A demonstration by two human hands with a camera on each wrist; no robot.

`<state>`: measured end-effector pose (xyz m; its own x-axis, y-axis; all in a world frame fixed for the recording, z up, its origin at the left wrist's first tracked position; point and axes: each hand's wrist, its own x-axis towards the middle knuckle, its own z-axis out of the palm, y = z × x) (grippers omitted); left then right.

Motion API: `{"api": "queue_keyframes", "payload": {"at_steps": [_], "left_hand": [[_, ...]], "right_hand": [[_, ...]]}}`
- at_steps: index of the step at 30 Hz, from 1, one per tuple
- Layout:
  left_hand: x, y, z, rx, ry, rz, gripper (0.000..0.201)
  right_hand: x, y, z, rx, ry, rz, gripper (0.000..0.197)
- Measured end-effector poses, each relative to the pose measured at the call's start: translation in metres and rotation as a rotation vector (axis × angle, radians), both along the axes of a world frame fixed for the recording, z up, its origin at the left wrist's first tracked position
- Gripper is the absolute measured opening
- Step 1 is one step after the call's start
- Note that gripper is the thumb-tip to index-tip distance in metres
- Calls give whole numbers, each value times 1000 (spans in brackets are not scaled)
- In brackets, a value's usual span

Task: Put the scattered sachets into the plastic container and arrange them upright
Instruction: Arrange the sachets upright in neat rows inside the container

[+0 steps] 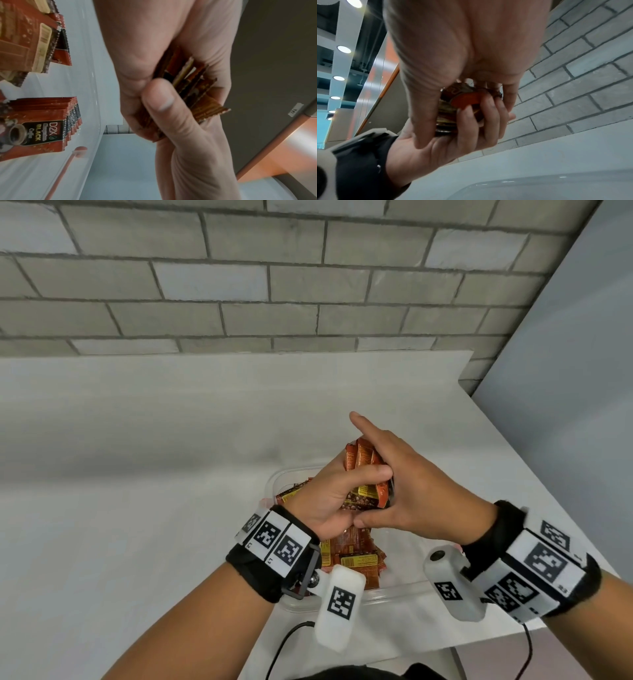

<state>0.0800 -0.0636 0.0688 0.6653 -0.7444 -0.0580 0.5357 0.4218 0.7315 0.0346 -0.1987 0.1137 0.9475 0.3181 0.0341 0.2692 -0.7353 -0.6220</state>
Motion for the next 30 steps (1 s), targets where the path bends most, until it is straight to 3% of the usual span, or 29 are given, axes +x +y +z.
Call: {"api": "queue_keyframes", "payload": {"at_steps": [4, 12, 15, 19, 22, 26, 30], "left_hand": [[1, -1, -3, -10, 15, -20, 73], [2, -8, -10, 36, -21, 3, 82], [4, -5, -12, 48, 19, -55, 68], [5, -6, -13, 90, 36, -20, 21], [2, -5, -14, 44, 69, 11, 18], [3, -1, -16, 8, 99, -9, 37], [5, -3, -20, 29, 91, 26, 52]], "right_hand": [[2, 0, 0, -34, 13, -29, 120], [2, 2, -6, -114, 1, -34, 87], [2, 1, -8, -126, -57, -56, 80], [4, 0, -10, -184, -26, -65, 94], [3, -9, -6, -16, 116, -104, 103], [0, -24, -6, 257, 68, -324, 75], [-3, -31, -17, 447, 177, -473, 55]]}}
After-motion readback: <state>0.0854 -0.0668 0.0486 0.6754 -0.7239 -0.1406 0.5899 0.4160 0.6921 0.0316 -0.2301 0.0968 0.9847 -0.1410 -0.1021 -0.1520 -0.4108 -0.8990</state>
